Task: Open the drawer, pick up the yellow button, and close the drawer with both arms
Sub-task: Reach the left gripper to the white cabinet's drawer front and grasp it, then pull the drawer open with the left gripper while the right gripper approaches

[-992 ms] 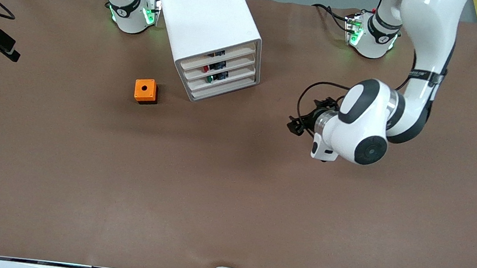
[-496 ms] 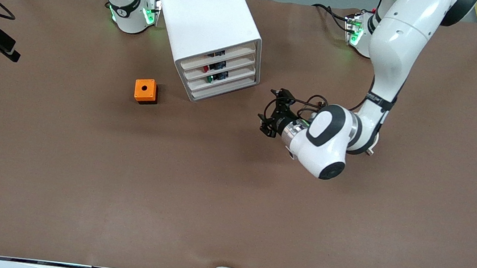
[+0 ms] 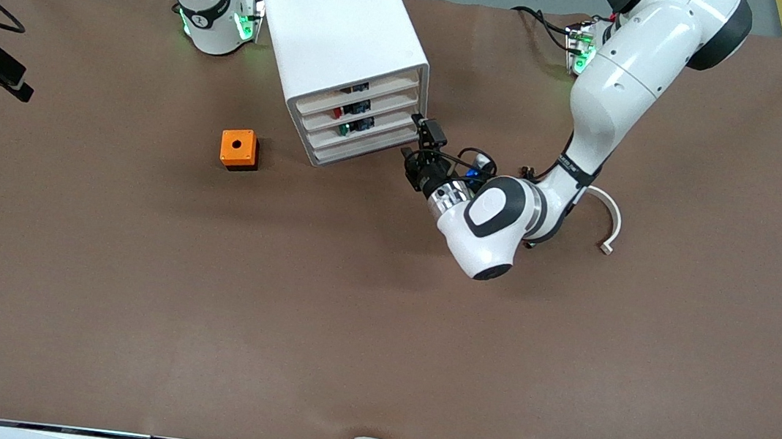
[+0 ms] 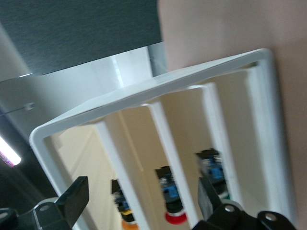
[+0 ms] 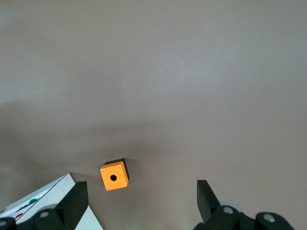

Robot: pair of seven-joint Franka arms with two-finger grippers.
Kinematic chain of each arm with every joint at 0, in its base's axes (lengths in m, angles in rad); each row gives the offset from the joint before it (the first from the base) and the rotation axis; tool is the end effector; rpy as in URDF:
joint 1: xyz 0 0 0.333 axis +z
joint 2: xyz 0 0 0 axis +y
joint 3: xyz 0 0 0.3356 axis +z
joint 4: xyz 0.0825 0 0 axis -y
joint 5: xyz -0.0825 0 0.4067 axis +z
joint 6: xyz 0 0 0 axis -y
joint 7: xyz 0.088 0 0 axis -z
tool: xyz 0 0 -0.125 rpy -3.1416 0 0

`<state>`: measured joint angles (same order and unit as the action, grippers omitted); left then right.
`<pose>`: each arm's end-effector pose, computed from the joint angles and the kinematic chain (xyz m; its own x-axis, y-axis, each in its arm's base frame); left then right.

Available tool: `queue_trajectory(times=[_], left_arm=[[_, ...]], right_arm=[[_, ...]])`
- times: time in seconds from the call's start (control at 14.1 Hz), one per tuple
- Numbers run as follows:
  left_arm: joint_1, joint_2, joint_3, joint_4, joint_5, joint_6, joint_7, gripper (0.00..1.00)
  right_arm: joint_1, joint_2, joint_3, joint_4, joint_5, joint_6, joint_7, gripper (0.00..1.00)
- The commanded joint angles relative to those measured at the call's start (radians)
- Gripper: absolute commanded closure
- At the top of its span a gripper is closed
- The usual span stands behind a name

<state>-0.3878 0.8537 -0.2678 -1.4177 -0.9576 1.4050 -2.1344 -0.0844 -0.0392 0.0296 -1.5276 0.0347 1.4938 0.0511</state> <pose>0.4948 -0.4765 0.2262 -0.4101 0.8703 -0.2728 0.2731 -0.1682 -0.9472 0.5559 -0.0256 0.6628 0.9947 -0.1030 0.0037 -0.1029 -0.9941 -0.0336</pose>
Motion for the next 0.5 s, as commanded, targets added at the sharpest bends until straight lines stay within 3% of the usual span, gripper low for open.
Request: queue_trajectory(times=[0.0, 0.14, 0.28, 0.42], left_arm=[[-0.002, 0.018, -0.022, 0.025, -0.046, -0.031, -0.067, 0.00], [-0.025, 0.016, -0.024, 0.025, -0.064, -0.031, -0.073, 0.00], [-0.045, 0.021, -0.024, 0.023, -0.069, -0.031, -0.079, 0.19], [-0.066, 0.024, -0.024, 0.019, -0.070, -0.031, -0.079, 0.31]], right_arm=[[-0.015, 0.012, 0.010, 0.021, -0.009, -0.012, -0.010, 0.00], [-0.015, 0.012, 0.010, 0.021, -0.009, -0.012, -0.010, 0.00], [-0.015, 0.012, 0.010, 0.021, -0.009, -0.012, -0.010, 0.00], [-0.015, 0.012, 0.010, 0.020, -0.009, -0.012, -0.010, 0.00]])
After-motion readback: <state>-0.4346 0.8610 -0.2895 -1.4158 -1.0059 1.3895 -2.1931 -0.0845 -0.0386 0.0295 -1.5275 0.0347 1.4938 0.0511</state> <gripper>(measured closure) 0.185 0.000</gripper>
